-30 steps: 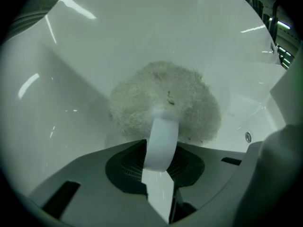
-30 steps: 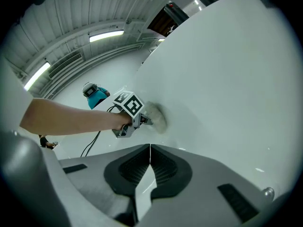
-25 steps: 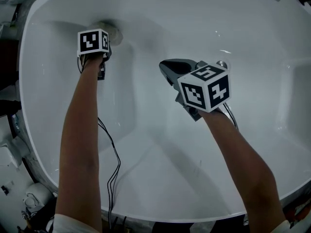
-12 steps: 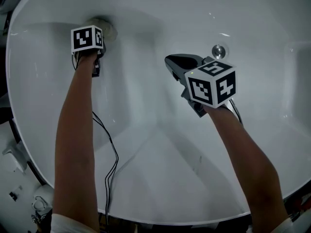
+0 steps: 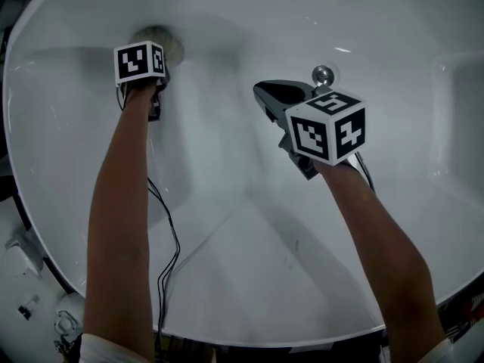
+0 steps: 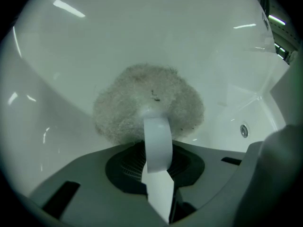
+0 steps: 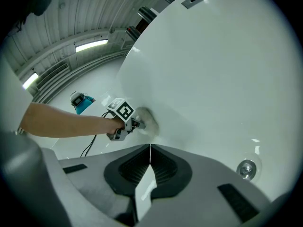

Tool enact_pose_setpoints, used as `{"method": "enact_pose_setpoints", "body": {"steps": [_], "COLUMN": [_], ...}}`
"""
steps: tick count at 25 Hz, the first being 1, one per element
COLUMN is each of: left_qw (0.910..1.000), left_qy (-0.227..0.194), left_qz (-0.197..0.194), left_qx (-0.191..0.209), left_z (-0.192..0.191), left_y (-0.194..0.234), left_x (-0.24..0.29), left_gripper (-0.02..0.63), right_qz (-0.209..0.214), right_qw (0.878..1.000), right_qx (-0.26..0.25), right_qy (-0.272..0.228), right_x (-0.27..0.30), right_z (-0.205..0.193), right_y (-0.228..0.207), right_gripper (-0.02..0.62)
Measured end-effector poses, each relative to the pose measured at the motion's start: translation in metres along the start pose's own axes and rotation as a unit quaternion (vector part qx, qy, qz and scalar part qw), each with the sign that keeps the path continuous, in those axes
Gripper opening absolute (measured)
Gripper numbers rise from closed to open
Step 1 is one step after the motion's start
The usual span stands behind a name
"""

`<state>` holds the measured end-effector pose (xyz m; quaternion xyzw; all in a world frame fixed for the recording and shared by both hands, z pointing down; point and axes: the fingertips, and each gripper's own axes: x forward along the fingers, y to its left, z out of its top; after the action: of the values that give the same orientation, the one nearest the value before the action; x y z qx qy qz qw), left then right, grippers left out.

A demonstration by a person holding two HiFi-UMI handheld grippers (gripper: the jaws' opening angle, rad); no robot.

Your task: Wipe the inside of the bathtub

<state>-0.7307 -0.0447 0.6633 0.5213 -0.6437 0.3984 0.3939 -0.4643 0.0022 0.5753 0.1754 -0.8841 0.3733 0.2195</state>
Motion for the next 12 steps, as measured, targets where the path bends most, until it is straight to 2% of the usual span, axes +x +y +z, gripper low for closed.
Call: {"method": "enact_pose_setpoints", "body": {"steps": [8, 12], "left_qw": [0.9999, 0.9998], "left_qy": [0.004, 0.005], "left_qz": [-0.013, -0.02], "left_qx": [0.002, 0.0], "left_z": [0.008, 0.008], "left_y": [-0.02, -0.06], "left_x": [-0.004, -0.001], "left_gripper": [0.095, 0.095], "right_qz": [-0.016, -0.024], "right_qw": [1.0, 1.0], "right_qx": [-0.003, 0.003], "right_qy": [-0.002, -0.011], "right_x": [-0.021, -0.048], "right_z": [0.014, 0.011], "right_y": [-0.006, -0.031], "right_gripper": [0.02, 0.02]}}
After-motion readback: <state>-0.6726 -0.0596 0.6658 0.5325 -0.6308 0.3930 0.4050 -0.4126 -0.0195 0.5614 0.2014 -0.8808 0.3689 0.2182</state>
